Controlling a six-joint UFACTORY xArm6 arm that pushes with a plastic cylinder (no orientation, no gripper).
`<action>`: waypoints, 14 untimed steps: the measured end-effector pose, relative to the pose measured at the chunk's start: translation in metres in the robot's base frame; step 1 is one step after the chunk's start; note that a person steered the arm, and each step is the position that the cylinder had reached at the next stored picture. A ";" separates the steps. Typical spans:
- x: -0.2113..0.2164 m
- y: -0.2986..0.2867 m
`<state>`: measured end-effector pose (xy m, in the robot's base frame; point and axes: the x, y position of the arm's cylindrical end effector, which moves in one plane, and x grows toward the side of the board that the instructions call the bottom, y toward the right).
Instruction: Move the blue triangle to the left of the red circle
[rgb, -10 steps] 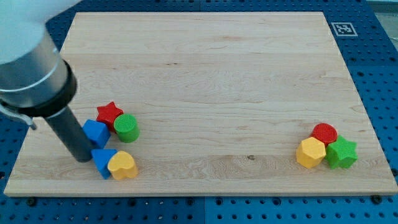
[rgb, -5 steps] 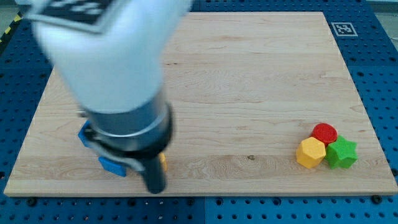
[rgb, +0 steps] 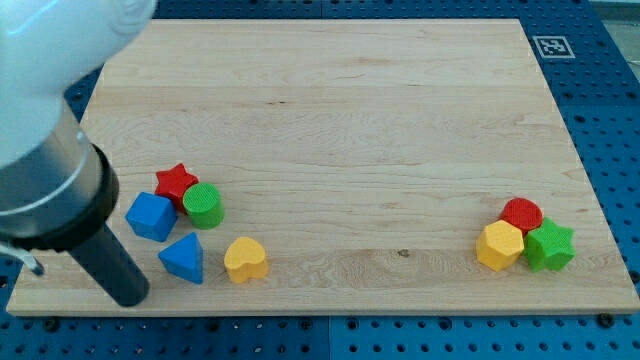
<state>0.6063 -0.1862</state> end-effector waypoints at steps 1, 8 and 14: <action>-0.014 0.000; -0.070 0.081; -0.157 0.161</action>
<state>0.4497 -0.0255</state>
